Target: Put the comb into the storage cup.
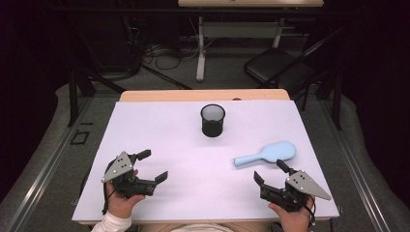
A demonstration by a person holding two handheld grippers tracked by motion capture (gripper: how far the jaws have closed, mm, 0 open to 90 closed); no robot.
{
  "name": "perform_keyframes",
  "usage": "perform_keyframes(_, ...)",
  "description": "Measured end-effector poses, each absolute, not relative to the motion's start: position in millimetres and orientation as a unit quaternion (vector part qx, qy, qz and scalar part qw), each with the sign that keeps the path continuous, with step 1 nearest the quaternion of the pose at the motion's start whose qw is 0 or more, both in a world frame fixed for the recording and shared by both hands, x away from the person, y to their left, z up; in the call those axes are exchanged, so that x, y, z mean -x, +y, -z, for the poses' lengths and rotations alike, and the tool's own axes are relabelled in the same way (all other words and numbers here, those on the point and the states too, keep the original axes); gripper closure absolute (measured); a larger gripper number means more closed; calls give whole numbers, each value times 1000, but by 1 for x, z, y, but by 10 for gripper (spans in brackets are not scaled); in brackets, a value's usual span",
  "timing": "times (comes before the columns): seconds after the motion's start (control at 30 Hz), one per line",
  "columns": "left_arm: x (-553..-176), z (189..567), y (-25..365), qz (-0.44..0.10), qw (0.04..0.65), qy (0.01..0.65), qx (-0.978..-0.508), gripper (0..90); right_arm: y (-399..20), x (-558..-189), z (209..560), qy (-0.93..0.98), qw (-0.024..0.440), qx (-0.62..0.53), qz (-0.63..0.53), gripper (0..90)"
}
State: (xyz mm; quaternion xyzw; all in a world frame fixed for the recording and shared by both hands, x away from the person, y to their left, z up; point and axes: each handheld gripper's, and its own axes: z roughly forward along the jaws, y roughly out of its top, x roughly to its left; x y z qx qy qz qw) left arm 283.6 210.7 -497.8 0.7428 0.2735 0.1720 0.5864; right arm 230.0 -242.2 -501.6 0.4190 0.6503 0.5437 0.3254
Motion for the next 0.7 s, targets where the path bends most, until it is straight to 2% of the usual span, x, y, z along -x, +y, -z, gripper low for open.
perform_keyframes(0.43, -282, 500, 212, -167, 585, 275, -744, 33, -242, -238, 507, 659, 318, -434, -526, 157)
perform_keyframes(0.7, -281, 502, 212, -164, 584, 277, -745, 33, -239, -243, 509, 666, 321, -436, -513, 231)
